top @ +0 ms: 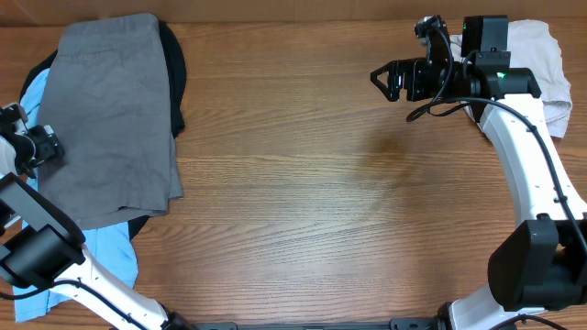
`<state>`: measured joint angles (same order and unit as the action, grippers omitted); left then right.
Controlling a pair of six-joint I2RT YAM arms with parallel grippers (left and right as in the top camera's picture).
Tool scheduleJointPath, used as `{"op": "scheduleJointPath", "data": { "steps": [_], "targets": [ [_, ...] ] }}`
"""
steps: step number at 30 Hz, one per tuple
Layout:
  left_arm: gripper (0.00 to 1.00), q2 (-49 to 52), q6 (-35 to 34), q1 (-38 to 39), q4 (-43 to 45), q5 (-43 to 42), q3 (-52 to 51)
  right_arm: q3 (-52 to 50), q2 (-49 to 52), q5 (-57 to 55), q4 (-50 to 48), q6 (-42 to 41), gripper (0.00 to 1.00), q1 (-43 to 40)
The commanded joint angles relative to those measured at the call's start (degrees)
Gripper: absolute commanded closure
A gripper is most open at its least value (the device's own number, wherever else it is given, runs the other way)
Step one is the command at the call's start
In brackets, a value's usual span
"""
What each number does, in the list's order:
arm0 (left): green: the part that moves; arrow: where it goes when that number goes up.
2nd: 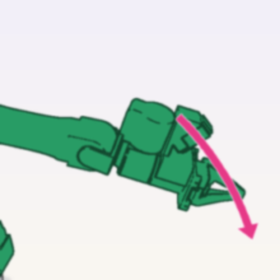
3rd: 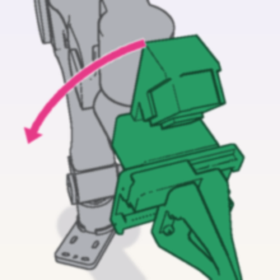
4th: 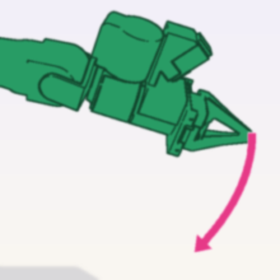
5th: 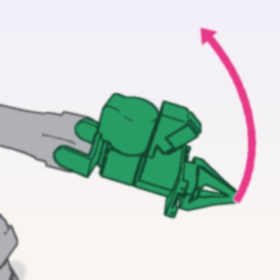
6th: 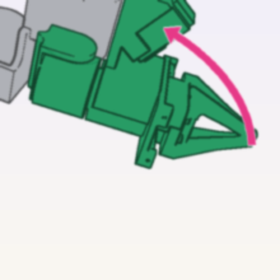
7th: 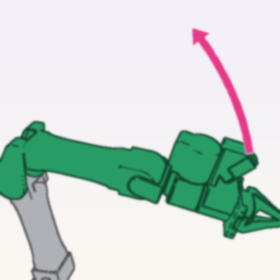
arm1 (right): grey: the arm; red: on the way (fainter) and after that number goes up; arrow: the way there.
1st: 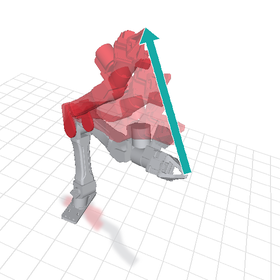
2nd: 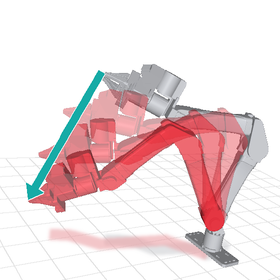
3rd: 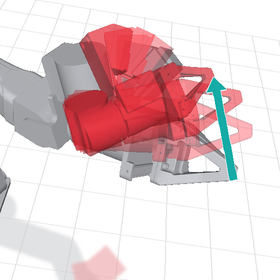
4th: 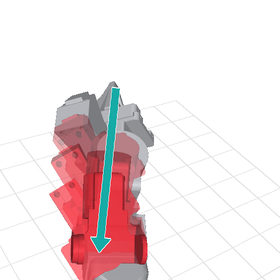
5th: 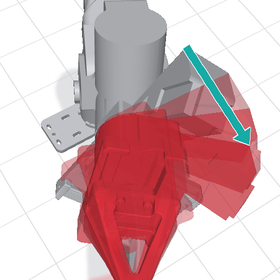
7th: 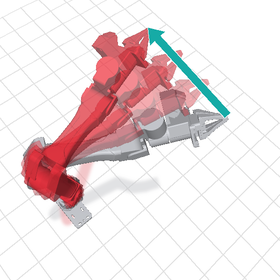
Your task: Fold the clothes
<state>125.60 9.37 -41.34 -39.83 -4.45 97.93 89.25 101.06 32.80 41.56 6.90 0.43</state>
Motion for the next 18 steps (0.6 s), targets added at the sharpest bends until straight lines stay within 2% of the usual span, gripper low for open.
{"op": "scheduleJointPath", "data": {
  "steps": [1,2,4,6,9,18],
  "targets": [
    [0.53,2.2,0.8,0.1,0.2,0.4,1.2,0.7,0.0,0.3,-1.0,0.5,0.02,0.2],
    [0.62,2.3,0.6,0.1,0.3,0.4,1.2,0.7,0.0,0.3,-1.2,0.5,0.04,0.2],
    [0.65,2.4,0.2,0.2,0.5,0.4,1.2,0.7,0.0,0.3,-1.4,0.5,0.05,0.2],
    [0.75,2.4,-0.4,0.2,0.8,0.4,1.2,0.7,0.0,0.3,-1.6,0.5,0.05,0.2],
    [0.96,2.4,-1.2,0.3,0.7,0.3,1.2,0.7,0.0,0.3,-1.8,0.5,0.06,0.2],
    [0.96,-2.2,-4.8,4.1,-2.8,0.4,3.6,0.7,0.0,0.3,-2.4,0.4,0.11,0.2]
  ]
}}
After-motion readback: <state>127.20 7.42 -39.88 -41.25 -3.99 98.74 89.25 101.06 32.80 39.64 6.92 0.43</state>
